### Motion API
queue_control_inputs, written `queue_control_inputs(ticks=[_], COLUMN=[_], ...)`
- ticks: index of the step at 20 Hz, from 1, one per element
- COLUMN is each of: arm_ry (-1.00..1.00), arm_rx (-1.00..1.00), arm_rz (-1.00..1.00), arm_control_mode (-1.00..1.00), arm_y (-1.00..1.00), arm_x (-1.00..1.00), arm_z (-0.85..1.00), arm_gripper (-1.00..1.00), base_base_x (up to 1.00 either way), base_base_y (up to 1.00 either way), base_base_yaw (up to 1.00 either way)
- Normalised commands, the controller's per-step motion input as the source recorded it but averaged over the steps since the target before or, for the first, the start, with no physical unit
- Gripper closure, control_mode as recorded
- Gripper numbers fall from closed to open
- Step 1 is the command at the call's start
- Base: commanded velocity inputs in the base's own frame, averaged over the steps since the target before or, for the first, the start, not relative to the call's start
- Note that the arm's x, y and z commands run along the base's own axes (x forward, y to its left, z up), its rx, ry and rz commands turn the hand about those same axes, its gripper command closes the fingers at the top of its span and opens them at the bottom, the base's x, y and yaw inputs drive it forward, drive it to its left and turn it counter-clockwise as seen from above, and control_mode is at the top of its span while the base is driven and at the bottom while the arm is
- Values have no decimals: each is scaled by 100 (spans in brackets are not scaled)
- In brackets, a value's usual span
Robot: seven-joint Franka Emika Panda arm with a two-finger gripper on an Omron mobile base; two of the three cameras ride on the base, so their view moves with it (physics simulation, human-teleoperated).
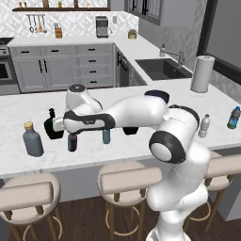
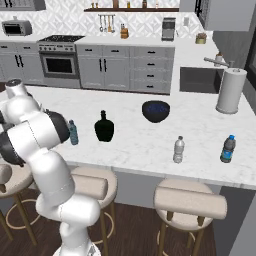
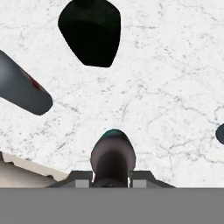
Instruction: Move the plastic bottles in the middle to the plastics group, and the glass bottles in the middle to the glass group.
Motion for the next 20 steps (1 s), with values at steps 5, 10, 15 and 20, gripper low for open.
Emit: queue_control_inputs(ticks=[5, 10, 15, 20], arm_ry=[-6, 0, 0, 0], arm_rx=[0, 6, 14, 11], arm_rz=[0, 0, 0, 0], arm_control_mode=[-100, -100, -100, -100], arm_y=[19, 13, 3, 0], arm_x=[36, 22, 12, 5], arm_z=[-11, -21, -35, -46], arm_gripper=[100, 100, 100, 100], base_base_x=[0, 0, 0, 0], base_base_y=[0, 0, 0, 0], base_base_yaw=[0, 0, 0, 0])
